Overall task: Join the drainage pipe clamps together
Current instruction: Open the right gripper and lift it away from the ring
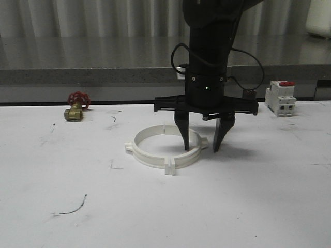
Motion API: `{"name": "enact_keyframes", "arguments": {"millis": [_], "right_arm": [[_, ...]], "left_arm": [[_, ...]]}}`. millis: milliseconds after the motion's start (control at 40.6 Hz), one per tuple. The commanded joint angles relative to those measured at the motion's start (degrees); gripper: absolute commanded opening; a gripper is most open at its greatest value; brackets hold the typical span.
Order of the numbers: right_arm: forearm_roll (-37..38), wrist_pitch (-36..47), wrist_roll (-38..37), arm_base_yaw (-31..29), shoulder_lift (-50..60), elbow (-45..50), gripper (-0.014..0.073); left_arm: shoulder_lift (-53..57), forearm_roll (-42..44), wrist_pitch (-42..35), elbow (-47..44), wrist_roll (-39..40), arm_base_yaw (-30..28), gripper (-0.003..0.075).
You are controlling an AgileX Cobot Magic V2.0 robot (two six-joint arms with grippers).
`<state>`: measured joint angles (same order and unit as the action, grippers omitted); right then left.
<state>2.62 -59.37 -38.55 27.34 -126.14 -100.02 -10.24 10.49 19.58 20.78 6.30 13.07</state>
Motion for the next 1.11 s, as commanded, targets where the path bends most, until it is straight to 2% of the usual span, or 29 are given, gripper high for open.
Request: {"name": "enact_keyframes", "arguments": {"millis": [0, 320, 394, 468, 615, 738, 935, 1083], "right_arm": [[0.59, 0.52, -0.28, -0.2, 4.48, -1.52, 0.0416], [0.76, 0.15, -0.34, -0.2, 9.47, -1.15, 0.0412], [0.67, -0.26, 0.43, -0.2, 10.76, -0.57, 0.0386], [0.69, -0.38, 0.75, -0.2, 12.39, 0.13, 0.029], [1.38, -1.61, 1.34, -0.2, 16.27, 2.39, 0.0008], [3.79, -0.92, 4.41, -0.43, 20.26, 5.89, -0.0127], [2.55, 2.89, 11.99, -3.1, 30.16, 16.09, -0.0116], [-0.3, 5.06, 17.78, -9.03, 38.85, 24.75, -0.0116]], "left_arm": [[-0.51, 0.17, -4.47, 1.55, 0.13, -0.12, -0.002], [-0.51, 0.17, -4.47, 1.55, 0.13, -0.12, -0.002], [-0.51, 0.17, -4.47, 1.55, 0.13, -0.12, -0.002], [-0.51, 0.17, -4.47, 1.55, 0.13, -0.12, -0.002], [-0.51, 0.17, -4.47, 1.55, 0.13, -0.12, -0.002], [-0.51, 0.17, -4.47, 1.55, 0.13, -0.12, -0.002], [-0.51, 0.17, -4.47, 1.55, 0.13, -0.12, -0.002], [-0.51, 0.17, -4.47, 1.55, 0.13, -0.12, -0.002]]}}
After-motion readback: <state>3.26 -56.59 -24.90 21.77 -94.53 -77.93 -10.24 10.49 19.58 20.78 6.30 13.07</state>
